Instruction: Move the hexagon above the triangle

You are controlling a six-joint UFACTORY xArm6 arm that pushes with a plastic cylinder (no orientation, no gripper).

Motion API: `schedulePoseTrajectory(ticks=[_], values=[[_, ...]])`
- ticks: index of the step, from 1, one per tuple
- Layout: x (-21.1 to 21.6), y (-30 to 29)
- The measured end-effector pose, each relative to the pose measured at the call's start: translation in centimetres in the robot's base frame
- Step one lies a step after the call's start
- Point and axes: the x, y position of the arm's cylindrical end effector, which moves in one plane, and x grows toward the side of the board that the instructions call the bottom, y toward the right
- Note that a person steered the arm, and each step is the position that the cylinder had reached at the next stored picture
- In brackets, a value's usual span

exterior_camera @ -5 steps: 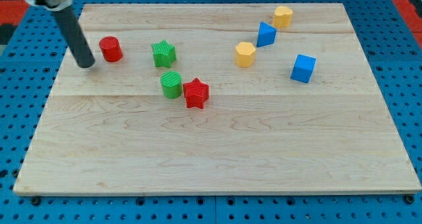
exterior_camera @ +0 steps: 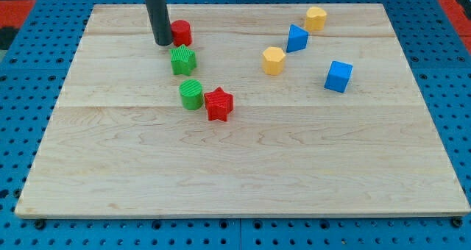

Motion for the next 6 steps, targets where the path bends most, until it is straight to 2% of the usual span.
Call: schedulePoseTrajectory(ticks=[1,2,4,5,6], values=[[2.1,-1.3],[3.4,0.8],[2.7,7.0],[-0.9,5.0],[-2.1,1.5]])
